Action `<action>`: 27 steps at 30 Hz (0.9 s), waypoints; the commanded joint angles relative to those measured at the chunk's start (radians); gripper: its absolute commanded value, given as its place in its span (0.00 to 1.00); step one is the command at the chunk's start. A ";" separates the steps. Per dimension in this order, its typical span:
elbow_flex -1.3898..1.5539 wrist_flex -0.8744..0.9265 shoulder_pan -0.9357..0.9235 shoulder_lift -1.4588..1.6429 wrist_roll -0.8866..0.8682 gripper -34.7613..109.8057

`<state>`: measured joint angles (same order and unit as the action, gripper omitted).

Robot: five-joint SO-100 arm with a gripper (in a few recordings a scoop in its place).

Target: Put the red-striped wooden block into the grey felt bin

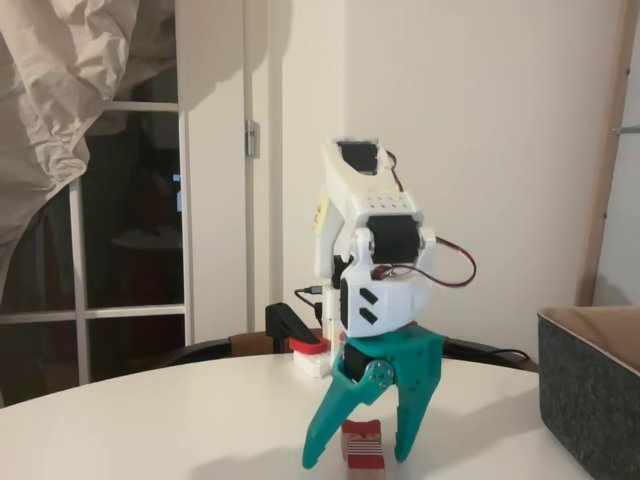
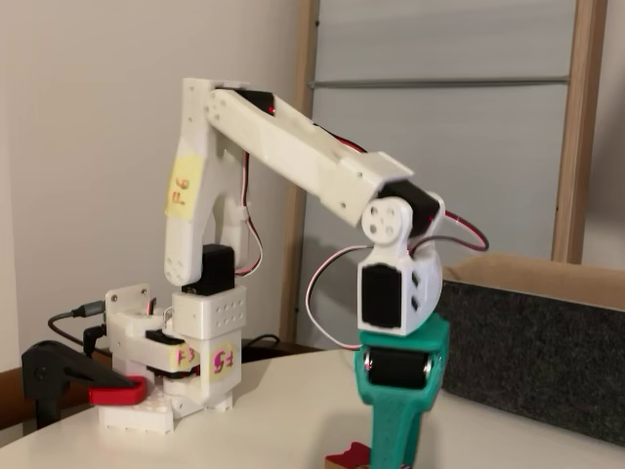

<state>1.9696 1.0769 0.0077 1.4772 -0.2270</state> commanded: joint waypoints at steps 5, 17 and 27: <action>0.028 -0.048 -0.037 0.000 -0.021 0.50; 0.054 -0.066 -0.089 0.003 -0.052 0.45; 0.061 -0.064 -0.120 0.009 -0.072 0.38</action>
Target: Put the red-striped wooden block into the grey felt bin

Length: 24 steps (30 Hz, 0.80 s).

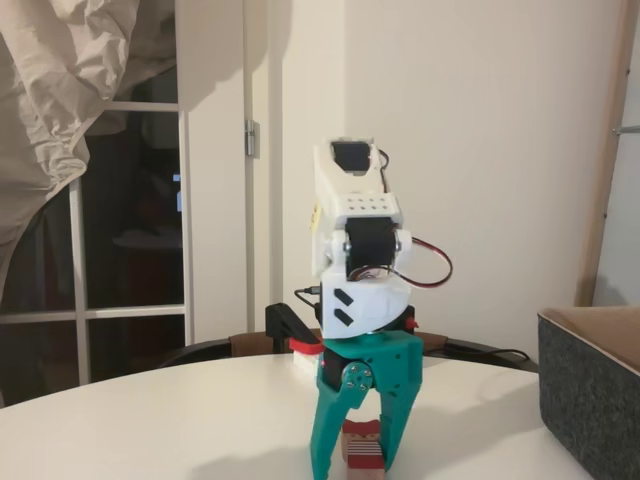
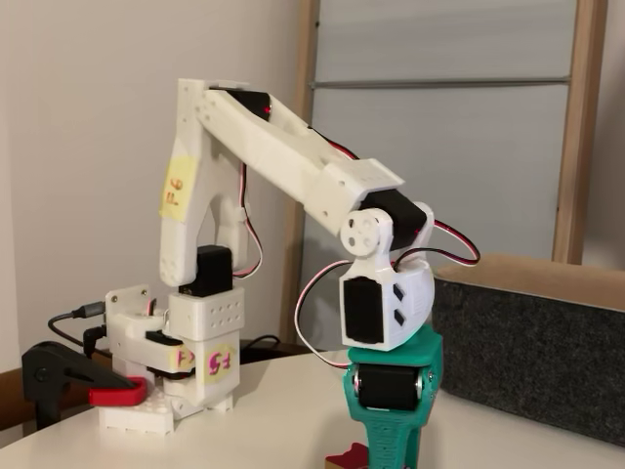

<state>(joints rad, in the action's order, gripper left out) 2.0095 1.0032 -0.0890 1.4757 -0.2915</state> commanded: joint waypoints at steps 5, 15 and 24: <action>0.025 0.009 -0.023 0.012 0.008 0.35; 0.025 0.009 -0.025 0.015 0.015 0.32; 0.020 0.009 -0.038 0.035 -0.021 0.30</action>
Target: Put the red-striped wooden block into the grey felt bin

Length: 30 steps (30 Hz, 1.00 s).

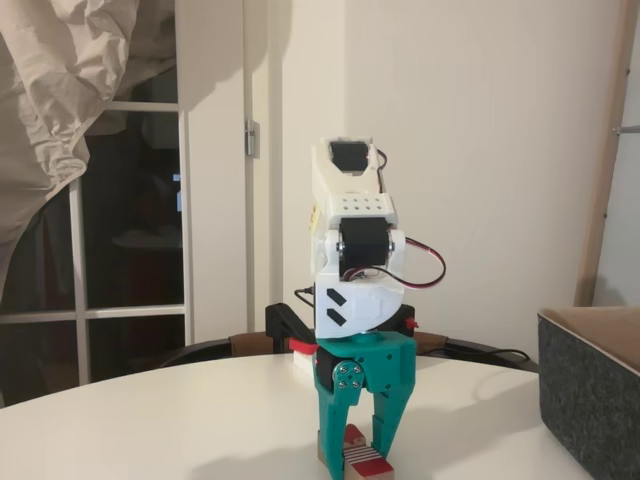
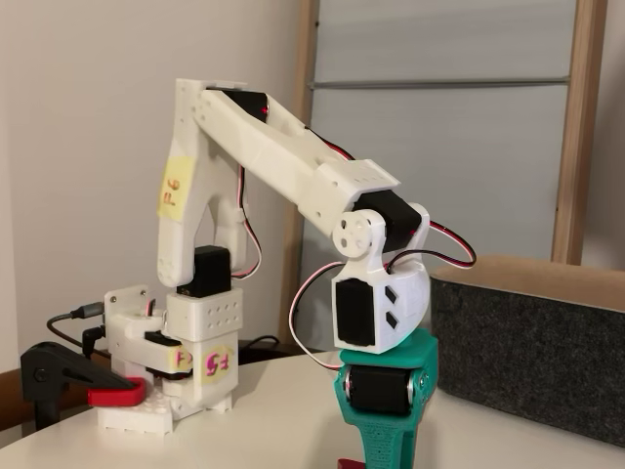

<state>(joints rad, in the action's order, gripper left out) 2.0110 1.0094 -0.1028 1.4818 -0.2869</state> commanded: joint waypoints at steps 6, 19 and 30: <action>0.020 0.005 -0.049 0.071 -0.072 0.29; 0.020 0.008 -0.112 0.160 -0.187 0.30; 0.017 0.017 -0.207 0.305 -0.336 0.31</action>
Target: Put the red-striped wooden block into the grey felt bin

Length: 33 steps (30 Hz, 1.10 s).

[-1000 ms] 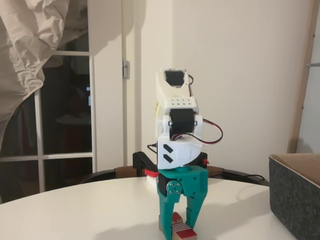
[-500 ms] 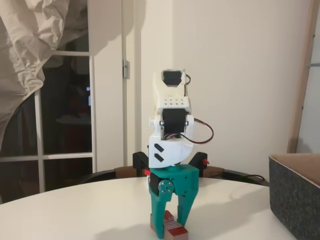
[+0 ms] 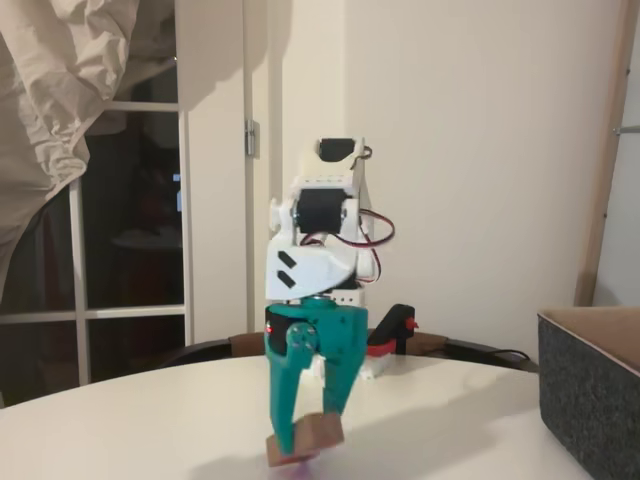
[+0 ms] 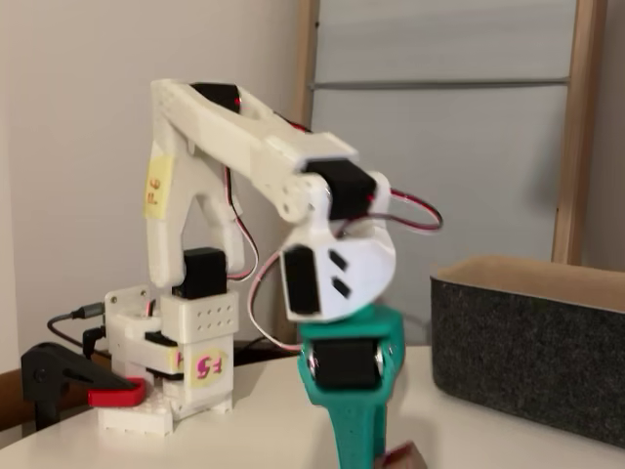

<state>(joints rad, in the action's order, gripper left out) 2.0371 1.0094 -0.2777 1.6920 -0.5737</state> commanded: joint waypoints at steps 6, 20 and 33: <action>-0.011 0.018 -0.086 0.189 -0.115 0.30; -0.015 0.035 -0.103 0.307 -0.112 0.30; -0.023 0.034 -0.086 0.492 -0.081 0.30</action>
<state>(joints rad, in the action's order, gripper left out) 2.0387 1.0308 -0.3559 2.0970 -0.6535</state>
